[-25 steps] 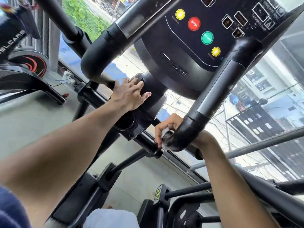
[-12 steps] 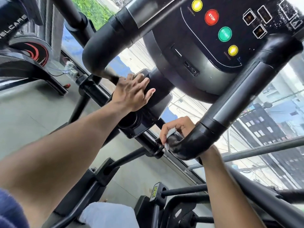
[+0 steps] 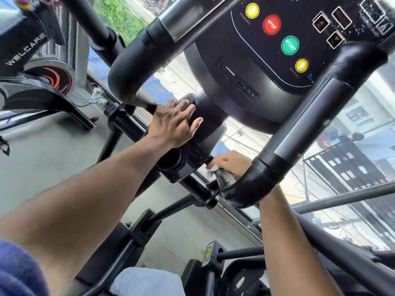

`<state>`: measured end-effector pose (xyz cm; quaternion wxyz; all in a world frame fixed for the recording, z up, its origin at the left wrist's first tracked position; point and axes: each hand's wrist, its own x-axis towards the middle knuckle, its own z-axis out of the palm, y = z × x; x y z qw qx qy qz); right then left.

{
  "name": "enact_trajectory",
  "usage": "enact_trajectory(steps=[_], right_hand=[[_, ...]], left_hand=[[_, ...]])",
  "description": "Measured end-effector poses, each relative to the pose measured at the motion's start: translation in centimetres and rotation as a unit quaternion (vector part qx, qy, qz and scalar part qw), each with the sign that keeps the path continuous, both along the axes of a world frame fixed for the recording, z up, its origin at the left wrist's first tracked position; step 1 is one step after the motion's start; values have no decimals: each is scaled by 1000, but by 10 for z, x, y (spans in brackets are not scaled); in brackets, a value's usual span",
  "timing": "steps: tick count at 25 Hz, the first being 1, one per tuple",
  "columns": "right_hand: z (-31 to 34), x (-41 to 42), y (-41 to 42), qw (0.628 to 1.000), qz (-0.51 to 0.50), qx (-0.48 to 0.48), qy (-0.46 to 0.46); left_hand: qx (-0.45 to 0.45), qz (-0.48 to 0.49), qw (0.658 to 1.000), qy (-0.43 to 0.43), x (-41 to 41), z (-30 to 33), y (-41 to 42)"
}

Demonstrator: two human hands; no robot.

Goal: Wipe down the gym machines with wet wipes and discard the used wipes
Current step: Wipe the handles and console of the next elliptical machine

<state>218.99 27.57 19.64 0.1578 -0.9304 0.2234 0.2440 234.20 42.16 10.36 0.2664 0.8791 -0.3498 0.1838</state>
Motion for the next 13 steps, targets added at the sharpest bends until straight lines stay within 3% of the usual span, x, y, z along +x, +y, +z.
enact_trajectory(steps=[3,6,13], right_hand=[[11,10,-3,999,-14,-10,50],[12,20,-5,996,4,-86,9],[-5,21,-4,989,-63,-121,-55]], left_hand=[[2,2,1000,4,-1,0,-1],[1,1,1000,7,-2,0,0],[-8,4,1000,9,-2,0,0]])
